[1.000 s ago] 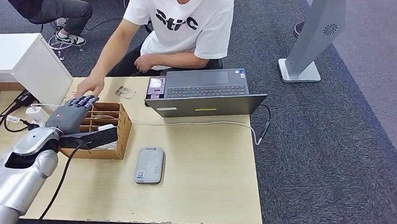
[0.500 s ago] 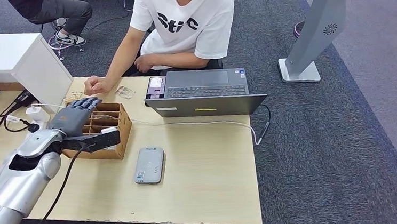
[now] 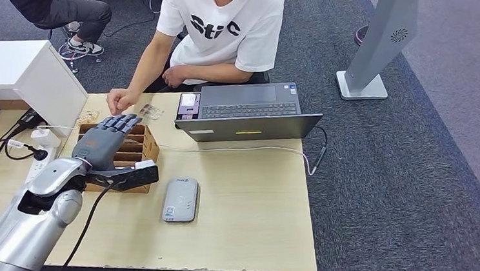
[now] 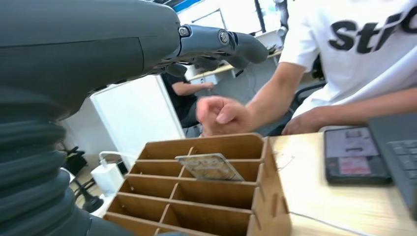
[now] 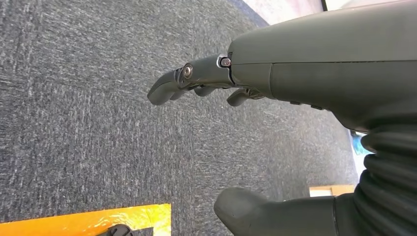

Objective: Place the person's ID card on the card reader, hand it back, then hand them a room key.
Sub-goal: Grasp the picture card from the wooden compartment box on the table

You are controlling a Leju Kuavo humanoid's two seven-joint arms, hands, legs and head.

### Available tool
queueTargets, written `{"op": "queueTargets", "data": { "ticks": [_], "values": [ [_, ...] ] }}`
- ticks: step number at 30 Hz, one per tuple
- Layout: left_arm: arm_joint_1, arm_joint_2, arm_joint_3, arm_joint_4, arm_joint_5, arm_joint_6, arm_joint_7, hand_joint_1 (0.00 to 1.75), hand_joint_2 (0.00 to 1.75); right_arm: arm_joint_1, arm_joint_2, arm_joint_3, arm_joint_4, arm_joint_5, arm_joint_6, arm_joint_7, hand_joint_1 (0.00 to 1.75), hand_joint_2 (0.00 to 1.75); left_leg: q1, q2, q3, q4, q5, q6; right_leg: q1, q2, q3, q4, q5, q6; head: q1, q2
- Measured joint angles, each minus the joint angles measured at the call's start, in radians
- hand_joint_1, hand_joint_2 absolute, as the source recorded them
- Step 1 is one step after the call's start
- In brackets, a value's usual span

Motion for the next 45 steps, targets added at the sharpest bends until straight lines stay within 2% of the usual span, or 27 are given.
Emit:
{"op": "queueTargets", "data": {
  "ticks": [5, 11, 21, 24, 34, 38, 45],
  "values": [
    [0.007, 0.019, 0.0, -0.053, 0.002, -0.017, 0.005, 0.0, 1.75, 0.0, 0.0, -0.005, 0.0, -0.004, -0.001, 0.001, 0.0, 1.75, 0.0, 0.0, 0.0, 0.0, 0.0, 0.0, 0.0, 0.0, 0.0, 0.0, 0.0, 0.0, 0.0, 0.0],
    [0.02, 0.065, -0.002, -0.107, 0.033, -0.06, 0.021, 0.0, 1.75, 0.0, 0.001, -0.011, 0.0, -0.009, -0.003, 0.003, 0.0, 1.75, 0.0, 0.0, 0.0, 0.0, 0.0, 0.0, 0.0, 0.0, 0.0, 0.0, 0.0, 0.0, 0.0, 0.0],
    [0.074, 0.204, -0.015, -0.212, 0.117, -0.103, 0.025, 0.0, 1.75, 0.0, 0.002, -0.029, 0.0, -0.016, -0.003, 0.001, 0.0, 1.75, 0.0, 0.001, 0.0, 0.0, 0.0, 0.0, 0.0, 0.001, -0.001, 0.0, 0.0, 0.0, 0.0, 0.0],
    [0.084, 0.231, -0.016, -0.233, 0.121, -0.105, 0.025, 0.0, 1.75, 0.0, 0.002, -0.031, 0.0, -0.016, -0.003, 0.0, 0.0, 1.75, 0.0, 0.0, 0.0, 0.0, 0.0, 0.0, 0.0, 0.0, -0.001, 0.0, -0.001, 0.0, 0.0, 0.0],
    [0.138, 0.29, -0.018, -0.254, 0.119, -0.086, 0.072, 0.0, 1.75, 0.0, 0.003, -0.035, 0.0, -0.019, -0.005, 0.0, 0.0, 1.75, 0.0, 0.001, 0.0, 0.0, 0.0, 0.0, 0.0, 0.0, -0.001, 0.0, -0.001, 0.0, 0.0, 0.0],
    [0.171, 0.293, -0.018, -0.249, 0.108, -0.066, 0.07, 0.0, 1.75, 0.0, 0.003, -0.035, 0.0, -0.015, -0.006, 0.0, 0.0, 1.75, 0.0, 0.0, -0.001, 0.0, 0.0, 0.0, 0.0, 0.0, -0.001, 0.0, -0.001, 0.0, 0.0, 0.0],
    [0.184, 0.29, -0.018, -0.24, 0.098, -0.057, 0.071, 0.0, 1.75, 0.0, 0.003, -0.035, 0.0, -0.012, -0.006, 0.0, 0.0, 1.75, 0.0, 0.0, -0.001, 0.0, 0.0, 0.0, 0.0, 0.0, -0.001, 0.0, -0.001, 0.0, 0.0, 0.0]
  ]
}}
